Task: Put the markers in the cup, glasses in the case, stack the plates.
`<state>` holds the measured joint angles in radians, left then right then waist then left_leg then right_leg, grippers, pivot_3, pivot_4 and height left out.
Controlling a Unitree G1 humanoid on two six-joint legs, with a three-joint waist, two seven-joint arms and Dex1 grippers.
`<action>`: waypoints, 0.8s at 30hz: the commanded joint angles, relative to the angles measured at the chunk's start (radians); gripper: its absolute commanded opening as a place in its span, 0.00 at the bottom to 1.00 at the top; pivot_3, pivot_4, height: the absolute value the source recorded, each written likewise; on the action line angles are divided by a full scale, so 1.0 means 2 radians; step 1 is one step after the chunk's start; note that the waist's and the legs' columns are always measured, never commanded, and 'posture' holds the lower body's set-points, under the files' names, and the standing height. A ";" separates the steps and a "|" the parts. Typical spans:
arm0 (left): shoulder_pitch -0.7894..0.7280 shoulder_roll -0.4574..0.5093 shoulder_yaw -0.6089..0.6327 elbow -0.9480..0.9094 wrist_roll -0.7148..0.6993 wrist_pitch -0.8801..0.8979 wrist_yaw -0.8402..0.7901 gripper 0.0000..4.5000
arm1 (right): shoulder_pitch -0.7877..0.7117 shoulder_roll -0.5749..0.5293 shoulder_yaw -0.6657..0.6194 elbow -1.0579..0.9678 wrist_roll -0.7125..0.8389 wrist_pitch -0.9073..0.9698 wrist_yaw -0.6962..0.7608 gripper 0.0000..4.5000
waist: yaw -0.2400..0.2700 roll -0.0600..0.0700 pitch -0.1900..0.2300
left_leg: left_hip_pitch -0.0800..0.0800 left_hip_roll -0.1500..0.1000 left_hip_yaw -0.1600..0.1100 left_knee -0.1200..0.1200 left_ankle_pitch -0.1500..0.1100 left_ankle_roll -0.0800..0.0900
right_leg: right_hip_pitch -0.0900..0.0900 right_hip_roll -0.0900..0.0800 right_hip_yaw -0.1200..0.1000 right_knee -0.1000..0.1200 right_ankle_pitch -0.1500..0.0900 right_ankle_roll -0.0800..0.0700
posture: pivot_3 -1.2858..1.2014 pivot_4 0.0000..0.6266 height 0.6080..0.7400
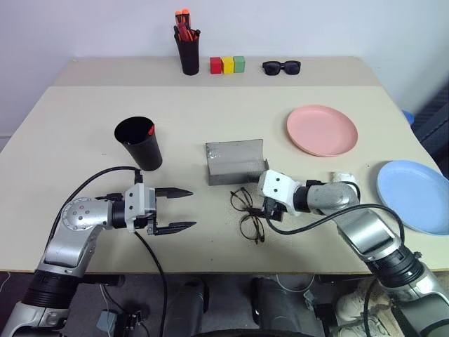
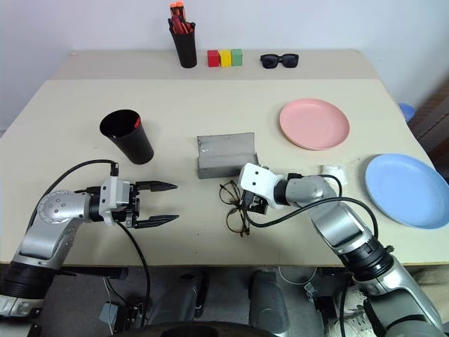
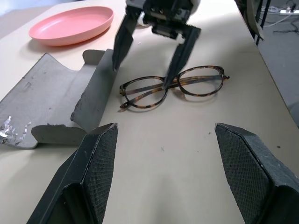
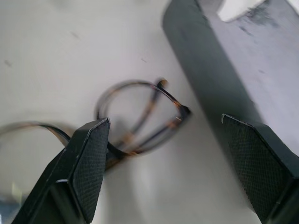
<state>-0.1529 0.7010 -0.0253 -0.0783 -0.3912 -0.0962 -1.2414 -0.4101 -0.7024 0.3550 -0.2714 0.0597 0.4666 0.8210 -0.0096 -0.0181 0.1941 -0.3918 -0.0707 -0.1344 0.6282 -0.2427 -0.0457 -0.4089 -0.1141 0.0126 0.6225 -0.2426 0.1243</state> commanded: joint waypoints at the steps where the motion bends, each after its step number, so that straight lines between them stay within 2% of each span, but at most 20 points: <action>1: -0.003 -0.001 0.005 -0.002 0.000 -0.007 0.000 0.76 | 0.007 -0.012 -0.024 -0.009 0.008 0.022 0.013 0.86 | 0.000 0.000 0.000 | 0.000 0.000 0.000 0.000 0.000 0.000 | 0.000 0.000 0.000 0.000 0.000 0.000 | 0.52 0.24 1.00; 6: -0.004 -0.003 0.003 0.002 0.001 -0.009 0.000 0.76 | 0.014 -0.016 -0.070 -0.078 0.100 0.139 0.049 0.86 | -0.001 0.000 0.000 | 0.000 0.000 -0.001 0.000 0.000 0.000 | 0.000 0.000 0.000 0.000 0.000 0.000 | 0.52 0.24 1.00; 11: -0.008 -0.010 0.000 0.014 0.005 -0.016 -0.003 0.76 | 0.012 -0.015 -0.098 -0.115 0.180 0.265 0.054 0.86 | 0.000 0.000 0.000 | 0.000 0.000 -0.001 -0.001 0.000 0.000 | -0.001 0.000 0.000 0.000 0.000 0.000 | 0.52 0.24 1.00; 18: -0.008 -0.018 -0.002 0.031 0.010 -0.031 -0.011 0.76 | -0.002 0.001 -0.117 -0.120 0.242 0.352 0.029 0.86 | 0.000 0.000 0.000 | 0.000 0.000 -0.001 -0.001 0.000 0.000 | -0.001 0.000 0.000 -0.001 0.000 0.000 | 0.52 0.24 1.00; 24: -0.008 -0.022 -0.002 0.044 0.012 -0.043 -0.017 0.76 | -0.014 0.006 -0.113 -0.102 0.275 0.376 0.027 0.86 | 0.000 0.000 0.000 | 0.000 0.000 0.000 -0.001 0.000 0.000 | -0.001 0.000 0.000 -0.001 0.000 0.000 | 0.52 0.24 1.00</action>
<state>-0.1627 0.6594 -0.0265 0.0123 -0.3651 -0.1635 -1.2685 -0.4143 -0.6957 0.1452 -0.4680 0.5766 1.2113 0.8719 -0.0098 -0.0177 0.1944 -0.3928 -0.0703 -0.1352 0.6270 -0.2432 -0.0447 -0.4099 -0.1143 0.0126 0.6204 -0.2424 0.1249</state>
